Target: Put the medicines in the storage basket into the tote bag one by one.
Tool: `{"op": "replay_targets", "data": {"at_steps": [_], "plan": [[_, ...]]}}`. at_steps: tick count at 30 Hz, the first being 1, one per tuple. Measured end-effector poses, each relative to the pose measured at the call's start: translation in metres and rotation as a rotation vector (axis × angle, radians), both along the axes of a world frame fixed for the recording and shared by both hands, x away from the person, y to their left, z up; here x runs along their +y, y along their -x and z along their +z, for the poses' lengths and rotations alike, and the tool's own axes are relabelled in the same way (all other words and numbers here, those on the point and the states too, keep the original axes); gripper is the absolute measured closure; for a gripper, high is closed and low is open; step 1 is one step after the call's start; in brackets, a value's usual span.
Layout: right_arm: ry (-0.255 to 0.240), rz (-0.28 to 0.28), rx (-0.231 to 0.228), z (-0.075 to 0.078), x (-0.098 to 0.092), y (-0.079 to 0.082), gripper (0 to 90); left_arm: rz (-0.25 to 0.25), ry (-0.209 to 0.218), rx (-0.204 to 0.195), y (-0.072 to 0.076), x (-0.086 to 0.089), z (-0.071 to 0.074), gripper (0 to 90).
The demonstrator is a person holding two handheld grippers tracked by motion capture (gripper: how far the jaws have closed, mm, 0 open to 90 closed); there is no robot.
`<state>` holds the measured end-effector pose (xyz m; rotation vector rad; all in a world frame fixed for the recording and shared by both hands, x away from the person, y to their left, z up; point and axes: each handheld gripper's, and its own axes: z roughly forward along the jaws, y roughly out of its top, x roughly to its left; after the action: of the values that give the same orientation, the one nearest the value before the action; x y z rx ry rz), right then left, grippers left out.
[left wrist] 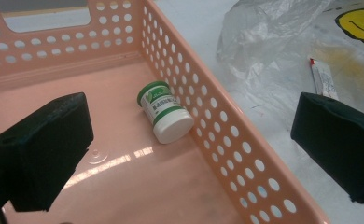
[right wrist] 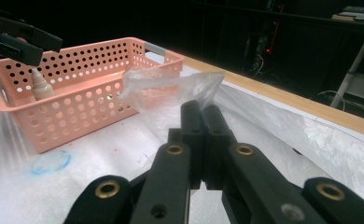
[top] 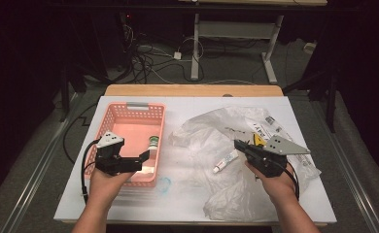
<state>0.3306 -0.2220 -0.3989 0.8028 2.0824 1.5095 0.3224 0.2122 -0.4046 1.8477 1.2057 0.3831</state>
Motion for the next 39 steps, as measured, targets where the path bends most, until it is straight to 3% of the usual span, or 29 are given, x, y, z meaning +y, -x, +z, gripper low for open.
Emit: {"op": "replay_targets", "data": {"at_steps": [4,12,20,25,34,37,39], "plan": [[-0.002,-0.007,-0.003,0.001,-0.001,0.0,90.0,-0.003,0.01,0.006,-0.007,-0.002,0.004,0.0],[-0.008,-0.004,-0.01,0.002,-0.001,0.0,90.0,0.013,0.005,0.026,-0.036,-0.006,0.013,0.0],[-0.008,-0.01,-0.012,0.003,-0.003,0.0,90.0,0.037,-0.025,0.09,-0.066,-0.009,0.01,0.0],[-0.008,-0.009,-0.007,0.003,-0.003,0.001,90.0,0.04,-0.051,0.109,-0.079,-0.013,0.01,2.0],[-0.013,-0.011,-0.012,0.004,-0.004,0.001,90.0,0.041,-0.113,0.19,-0.104,-0.016,0.006,12.1],[-0.013,-0.008,-0.012,0.004,-0.004,0.001,90.0,0.044,-0.11,0.243,-0.113,-0.018,0.001,14.5],[-0.014,-0.008,-0.014,0.004,-0.004,0.0,90.0,0.044,-0.135,0.267,-0.117,-0.02,-0.002,15.1]]}}
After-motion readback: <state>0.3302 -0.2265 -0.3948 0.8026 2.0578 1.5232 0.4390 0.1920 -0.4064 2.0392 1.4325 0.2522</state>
